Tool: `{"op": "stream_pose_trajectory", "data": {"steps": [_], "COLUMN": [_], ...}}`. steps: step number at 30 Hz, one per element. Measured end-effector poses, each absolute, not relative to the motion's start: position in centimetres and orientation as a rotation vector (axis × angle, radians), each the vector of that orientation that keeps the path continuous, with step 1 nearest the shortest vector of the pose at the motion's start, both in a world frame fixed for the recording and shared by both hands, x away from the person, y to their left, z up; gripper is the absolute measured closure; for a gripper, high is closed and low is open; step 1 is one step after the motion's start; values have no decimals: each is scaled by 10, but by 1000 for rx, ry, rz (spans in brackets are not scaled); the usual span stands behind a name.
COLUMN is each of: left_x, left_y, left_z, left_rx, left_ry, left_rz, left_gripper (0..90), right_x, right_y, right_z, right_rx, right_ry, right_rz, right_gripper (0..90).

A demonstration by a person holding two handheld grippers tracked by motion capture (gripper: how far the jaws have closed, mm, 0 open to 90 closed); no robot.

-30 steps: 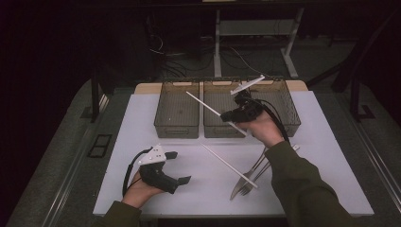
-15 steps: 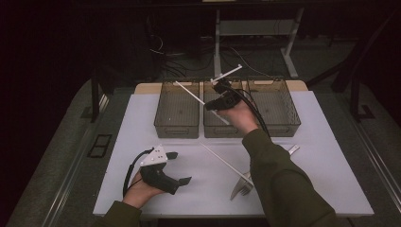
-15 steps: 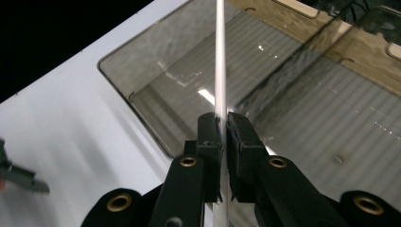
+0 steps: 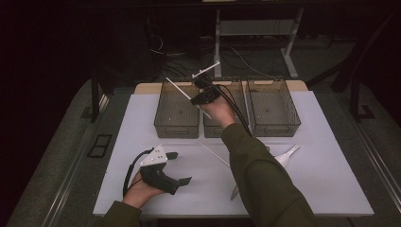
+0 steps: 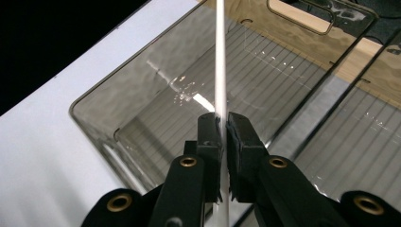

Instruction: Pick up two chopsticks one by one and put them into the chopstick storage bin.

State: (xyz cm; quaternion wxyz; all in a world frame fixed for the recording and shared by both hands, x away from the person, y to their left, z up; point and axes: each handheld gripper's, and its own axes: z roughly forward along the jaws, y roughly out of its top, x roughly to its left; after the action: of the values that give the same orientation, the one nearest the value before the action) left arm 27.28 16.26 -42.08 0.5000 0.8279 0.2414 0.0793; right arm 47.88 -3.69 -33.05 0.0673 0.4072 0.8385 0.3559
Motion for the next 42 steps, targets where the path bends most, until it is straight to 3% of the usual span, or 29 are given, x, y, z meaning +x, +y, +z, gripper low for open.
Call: {"op": "stream_pose_trajectory", "data": {"steps": [27,31,36,42], "left_x": [272,272,273,273], "left_y": [163,163,163,163], "left_z": [-421,-421,-421,-421], "left_rx": [1998,1999,1999,1997], "left_ry": [578,575,574,580], "left_rz": [172,174,176,177], "left_gripper": [0,0,0,0], "right_x": [504,504,498,485], "right_y": [11,9,0,-18], "right_z": [-371,-369,-357,-345], "right_rx": [1374,1358,1309,1214], "right_ry": [2529,2519,2530,2555], "right_rz": [963,984,1080,1175], "right_gripper": [826,669,550,468]}}
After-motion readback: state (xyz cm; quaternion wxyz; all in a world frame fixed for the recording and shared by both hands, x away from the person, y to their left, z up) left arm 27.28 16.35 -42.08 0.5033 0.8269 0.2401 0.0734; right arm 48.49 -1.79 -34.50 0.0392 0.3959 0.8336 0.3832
